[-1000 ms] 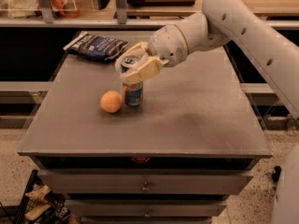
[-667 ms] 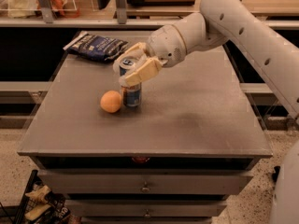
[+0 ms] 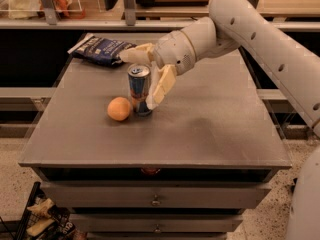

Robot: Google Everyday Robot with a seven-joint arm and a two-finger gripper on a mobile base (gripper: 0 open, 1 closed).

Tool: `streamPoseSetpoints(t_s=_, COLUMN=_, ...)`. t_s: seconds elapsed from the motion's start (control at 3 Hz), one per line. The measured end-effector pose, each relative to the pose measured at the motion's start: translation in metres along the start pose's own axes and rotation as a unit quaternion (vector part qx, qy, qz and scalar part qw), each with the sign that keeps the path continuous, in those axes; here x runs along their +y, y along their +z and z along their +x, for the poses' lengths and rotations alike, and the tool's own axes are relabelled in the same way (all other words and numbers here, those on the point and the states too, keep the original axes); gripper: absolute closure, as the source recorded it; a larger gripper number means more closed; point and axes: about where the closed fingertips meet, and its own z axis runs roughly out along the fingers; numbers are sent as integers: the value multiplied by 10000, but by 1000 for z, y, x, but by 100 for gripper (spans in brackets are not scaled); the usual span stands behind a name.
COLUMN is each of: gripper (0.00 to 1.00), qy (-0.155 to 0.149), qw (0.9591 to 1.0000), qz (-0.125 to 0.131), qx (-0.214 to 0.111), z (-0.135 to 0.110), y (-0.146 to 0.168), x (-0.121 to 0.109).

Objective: Move redbull can near orange

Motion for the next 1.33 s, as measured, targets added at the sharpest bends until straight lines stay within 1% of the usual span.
streamPoseSetpoints(t_s=0.33, gripper=0, qy=6, qw=10000, qz=-34, qx=-2, z=1, y=1, x=0)
streamPoseSetpoints(t_s=0.67, gripper=0, qy=-47, qw=10000, qz=1, qx=76, z=4, y=-4, x=-5)
streamPoseSetpoints(t_s=1.33, gripper=0, qy=-64, qw=9999, qz=55, qx=75, z=17, y=-27, x=-26)
